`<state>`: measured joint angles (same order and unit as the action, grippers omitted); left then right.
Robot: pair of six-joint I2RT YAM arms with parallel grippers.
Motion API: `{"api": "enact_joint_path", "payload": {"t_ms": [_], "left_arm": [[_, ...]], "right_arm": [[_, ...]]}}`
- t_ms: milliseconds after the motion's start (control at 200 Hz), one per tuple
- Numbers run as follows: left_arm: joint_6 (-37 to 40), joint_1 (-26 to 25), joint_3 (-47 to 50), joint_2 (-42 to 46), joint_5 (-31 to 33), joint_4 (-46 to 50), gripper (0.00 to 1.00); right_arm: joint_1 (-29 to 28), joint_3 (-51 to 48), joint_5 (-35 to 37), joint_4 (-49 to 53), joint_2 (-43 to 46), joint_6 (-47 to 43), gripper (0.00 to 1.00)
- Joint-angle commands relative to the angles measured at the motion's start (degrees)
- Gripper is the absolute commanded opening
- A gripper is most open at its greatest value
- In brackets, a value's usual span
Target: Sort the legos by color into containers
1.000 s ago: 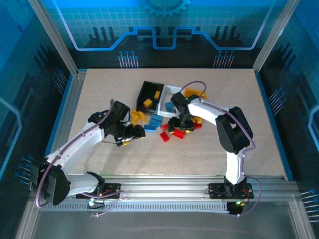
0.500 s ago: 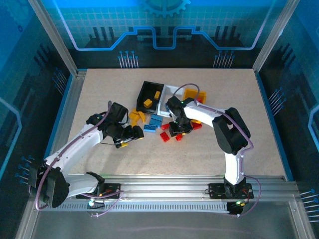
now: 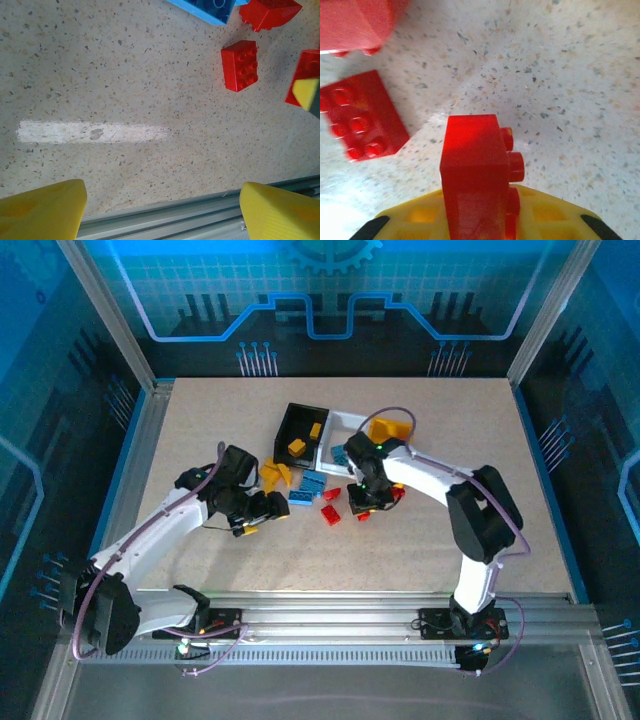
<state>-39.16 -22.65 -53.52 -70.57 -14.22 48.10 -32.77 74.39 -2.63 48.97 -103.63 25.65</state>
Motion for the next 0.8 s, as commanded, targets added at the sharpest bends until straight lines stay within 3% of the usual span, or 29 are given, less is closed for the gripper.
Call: {"api": "enact_joint_path", "payload": {"t_ms": [0, 220, 355, 550, 795], "left_arm": [[-1.4, 0.3, -0.3, -1.0, -0.6, -0.2, 0.81], [-1.1, 0.6, -1.0, -1.8, -0.4, -0.2, 0.82], [-0.3, 1.0, -1.7, -2.0, 0.0, 0.4, 0.85], [-0.4, 3.6, -1.1, -1.4, 0.3, 0.9, 0.99], [0.7, 7.3, -0.9, -1.6, -1.6, 1.1, 0.99]], "right_arm": [[3.6, 1.5, -5.7, 0.3, 4.8, 2.8, 0.28], [8.9, 12.4, -13.4, 2.0, 2.9, 4.8, 0.28], [10.4, 21.1, -14.5, 4.0, -2.2, 5.1, 0.28], [11.1, 33.6, -14.7, 6.9, -12.5, 5.0, 0.29], [12.1, 48.9, -13.6, 12.4, -21.9, 4.8, 0.52]]}}
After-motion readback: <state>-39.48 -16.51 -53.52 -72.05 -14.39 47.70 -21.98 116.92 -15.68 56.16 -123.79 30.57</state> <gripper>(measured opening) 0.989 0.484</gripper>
